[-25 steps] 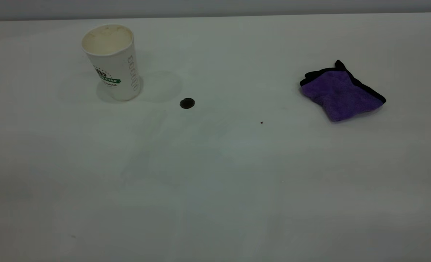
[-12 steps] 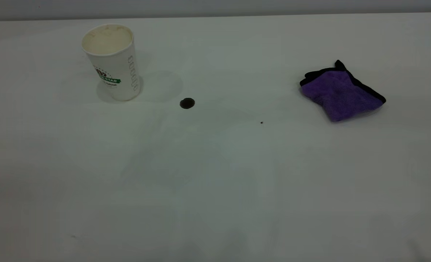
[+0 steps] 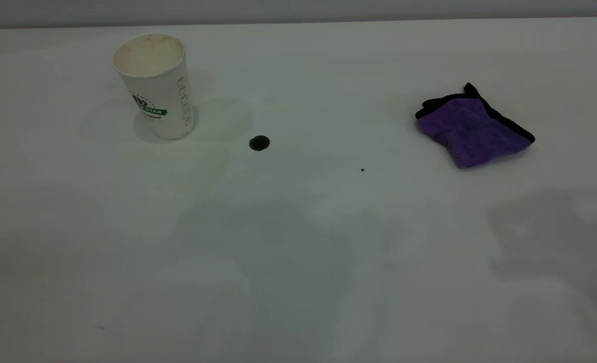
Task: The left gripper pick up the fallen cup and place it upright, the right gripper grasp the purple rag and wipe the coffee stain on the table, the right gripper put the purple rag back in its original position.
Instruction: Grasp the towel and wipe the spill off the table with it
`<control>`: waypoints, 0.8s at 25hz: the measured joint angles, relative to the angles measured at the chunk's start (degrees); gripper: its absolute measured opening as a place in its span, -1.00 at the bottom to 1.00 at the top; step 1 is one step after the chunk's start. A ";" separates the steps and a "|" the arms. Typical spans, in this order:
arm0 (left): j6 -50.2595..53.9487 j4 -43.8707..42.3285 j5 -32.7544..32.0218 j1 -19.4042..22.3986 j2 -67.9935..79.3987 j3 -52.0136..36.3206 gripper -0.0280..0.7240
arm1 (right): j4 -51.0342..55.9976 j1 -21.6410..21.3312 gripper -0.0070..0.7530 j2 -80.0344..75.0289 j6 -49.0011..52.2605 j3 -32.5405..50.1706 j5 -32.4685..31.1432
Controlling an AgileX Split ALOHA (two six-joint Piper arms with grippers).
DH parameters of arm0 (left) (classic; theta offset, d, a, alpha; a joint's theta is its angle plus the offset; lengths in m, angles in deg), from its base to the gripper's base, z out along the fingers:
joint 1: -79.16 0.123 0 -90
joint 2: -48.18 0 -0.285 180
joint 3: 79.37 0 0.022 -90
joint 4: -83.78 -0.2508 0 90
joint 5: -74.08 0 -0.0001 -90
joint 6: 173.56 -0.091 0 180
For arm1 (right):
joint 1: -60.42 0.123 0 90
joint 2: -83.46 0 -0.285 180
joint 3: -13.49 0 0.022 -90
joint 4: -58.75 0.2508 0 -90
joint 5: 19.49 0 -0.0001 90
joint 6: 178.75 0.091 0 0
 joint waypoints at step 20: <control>0.00 0.00 0.00 0.00 0.00 0.00 0.47 | -24.40 6.98 0.54 -47.18 24.27 -32.93 1.03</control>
